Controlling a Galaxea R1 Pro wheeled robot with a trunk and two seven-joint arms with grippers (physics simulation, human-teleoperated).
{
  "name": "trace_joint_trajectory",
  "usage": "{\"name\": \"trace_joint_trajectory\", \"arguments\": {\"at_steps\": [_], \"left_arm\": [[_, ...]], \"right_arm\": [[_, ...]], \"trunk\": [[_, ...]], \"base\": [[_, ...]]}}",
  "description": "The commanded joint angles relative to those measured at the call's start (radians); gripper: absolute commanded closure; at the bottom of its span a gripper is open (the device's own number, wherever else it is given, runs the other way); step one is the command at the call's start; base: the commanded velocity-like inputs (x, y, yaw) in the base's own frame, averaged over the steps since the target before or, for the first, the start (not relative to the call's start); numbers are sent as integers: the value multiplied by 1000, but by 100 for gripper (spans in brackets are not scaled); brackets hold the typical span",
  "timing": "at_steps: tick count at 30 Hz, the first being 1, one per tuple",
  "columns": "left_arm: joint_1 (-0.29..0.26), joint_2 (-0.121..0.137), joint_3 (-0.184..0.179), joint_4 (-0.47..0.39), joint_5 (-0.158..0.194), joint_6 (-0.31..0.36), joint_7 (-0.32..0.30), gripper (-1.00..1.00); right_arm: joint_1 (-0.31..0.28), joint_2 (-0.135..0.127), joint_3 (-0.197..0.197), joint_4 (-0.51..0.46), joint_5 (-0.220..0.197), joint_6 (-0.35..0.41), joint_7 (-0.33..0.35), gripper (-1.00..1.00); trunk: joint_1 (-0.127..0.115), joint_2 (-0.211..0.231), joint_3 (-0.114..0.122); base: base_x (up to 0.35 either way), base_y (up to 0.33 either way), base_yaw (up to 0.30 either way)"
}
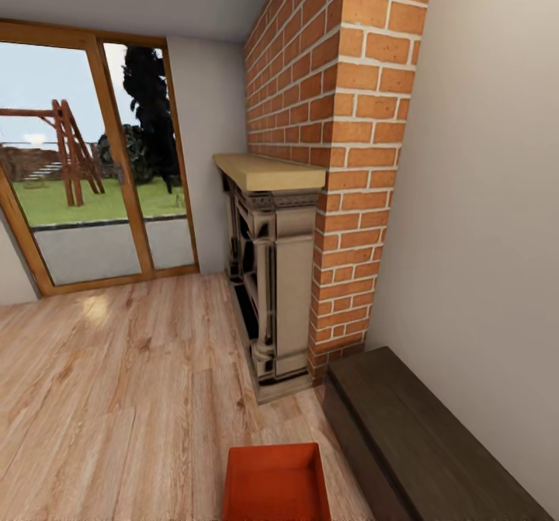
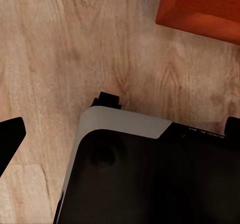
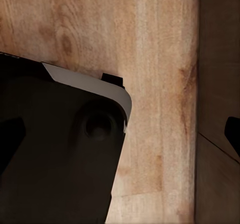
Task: Move the two storage containers from the living room to the garage. In the garage, place one container on the floor and stack the other container on top of it (either order is fine).
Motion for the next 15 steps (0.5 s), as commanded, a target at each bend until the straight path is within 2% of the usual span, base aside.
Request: {"name": "trace_joint_trajectory", "arguments": {"at_steps": [1, 15], "left_arm": [[0, 0, -9, -1, 8, 1, 3, -100], [0, 1, -9, -1, 8, 1, 3, -100]], "right_arm": [[-1, 0, 3, 3, 11, -4, -8, -100], [-1, -4, -3, 3, 4, -4, -9, -100]], "trunk": [[0, -1, -3], [0, -1, -25]], "base": [[0, 0, 0], [0, 0, 0]]}}
